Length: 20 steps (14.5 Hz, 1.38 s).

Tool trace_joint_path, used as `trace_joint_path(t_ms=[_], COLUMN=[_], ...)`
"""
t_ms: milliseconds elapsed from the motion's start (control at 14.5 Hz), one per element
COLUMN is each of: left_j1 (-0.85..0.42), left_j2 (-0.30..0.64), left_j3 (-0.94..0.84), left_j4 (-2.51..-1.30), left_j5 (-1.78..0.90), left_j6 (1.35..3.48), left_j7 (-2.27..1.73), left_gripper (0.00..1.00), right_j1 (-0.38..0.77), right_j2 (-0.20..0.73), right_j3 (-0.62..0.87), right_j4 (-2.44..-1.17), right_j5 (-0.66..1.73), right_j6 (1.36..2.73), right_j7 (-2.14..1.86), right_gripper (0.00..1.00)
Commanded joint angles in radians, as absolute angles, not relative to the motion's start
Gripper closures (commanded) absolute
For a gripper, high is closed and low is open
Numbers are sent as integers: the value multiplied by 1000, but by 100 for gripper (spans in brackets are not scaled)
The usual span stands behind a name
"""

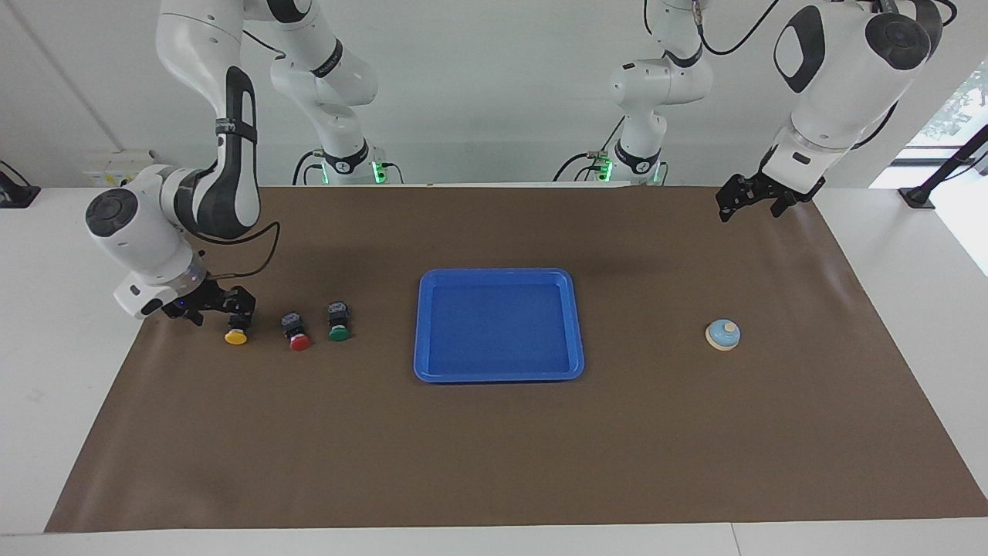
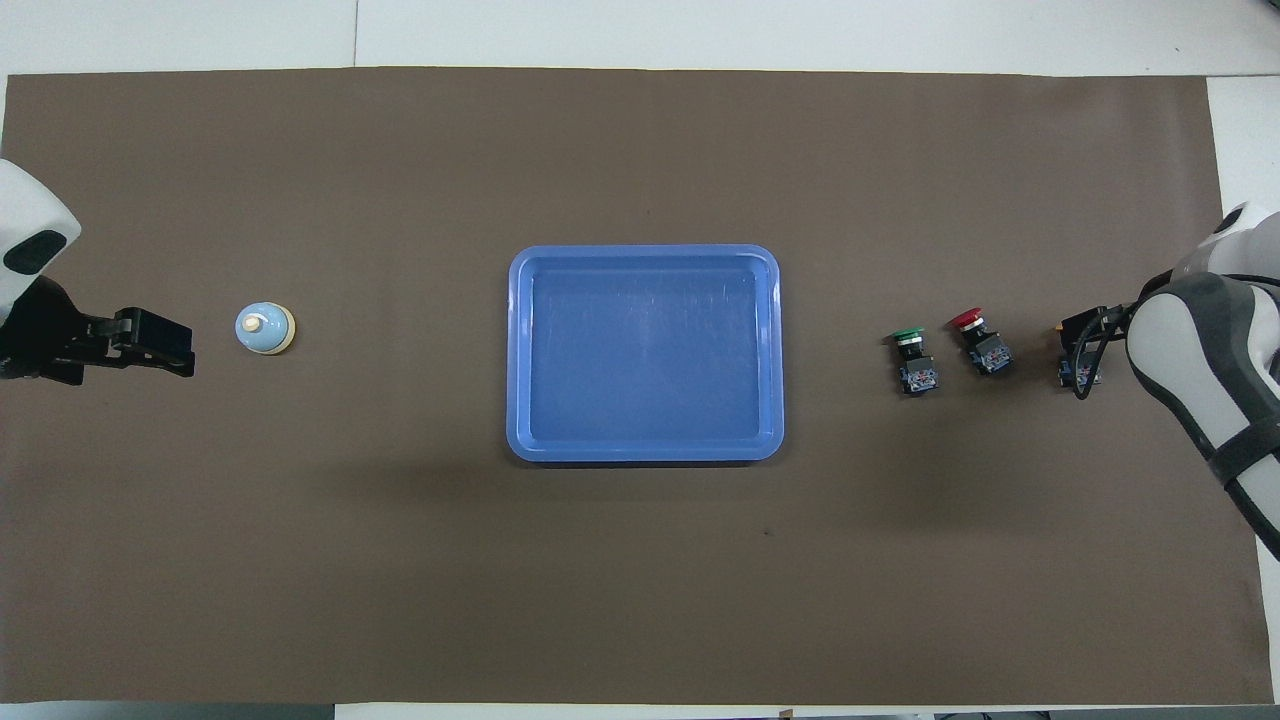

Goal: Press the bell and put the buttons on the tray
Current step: 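Reach the right gripper to the yellow-capped button and grasp it, then carry the yellow button into the blue tray and release it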

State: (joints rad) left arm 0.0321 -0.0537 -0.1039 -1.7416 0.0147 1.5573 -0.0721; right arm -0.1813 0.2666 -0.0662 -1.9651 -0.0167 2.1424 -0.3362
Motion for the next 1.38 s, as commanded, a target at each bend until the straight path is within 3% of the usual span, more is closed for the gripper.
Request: trace_joint_path(t_ms=[0, 414, 483, 621, 690, 759, 828, 1172, 1310], left_j1=[29, 29, 29, 29, 29, 29, 29, 29, 29], left_j2=[-60, -60, -60, -60, -60, -60, -60, -60, -60], left_j3=[-101, -100, -101, -101, -100, -101, -101, -100, -100], left_j4=[-1733, -1733, -1733, -1733, -1733, -1733, -1733, -1733, -1733], left_j5=[21, 21, 21, 21, 21, 21, 21, 21, 21], left_j6=[1540, 1540, 1540, 1540, 1540, 1540, 1540, 1540, 1540], left_j7=[-81, -81, -81, -81, -81, -81, -81, -81, -81], left_gripper=[0, 0, 0, 0, 0, 0, 0, 0, 0], right_j1=[-206, -204, -203, -201, -201, -201, -202, -192, -155], right_j2=[285, 295, 295, 293, 293, 295, 293, 249, 235], right_j3=[-57, -57, -55, -57, -57, -57, -55, -46, -34], right_j4=[-1982, -2049, -2052, -2054, -2054, -2054, -2052, -1999, -1906], right_j5=[-2, 0, 0, 0, 0, 0, 0, 0, 0], right_j6=[2168, 2270, 2270, 2270, 2270, 2270, 2270, 2228, 2108], right_j7=[-417, -410, -408, -396, -396, -394, -396, -352, -243], right_gripper=[0, 0, 5, 25, 43, 64, 99, 100, 100])
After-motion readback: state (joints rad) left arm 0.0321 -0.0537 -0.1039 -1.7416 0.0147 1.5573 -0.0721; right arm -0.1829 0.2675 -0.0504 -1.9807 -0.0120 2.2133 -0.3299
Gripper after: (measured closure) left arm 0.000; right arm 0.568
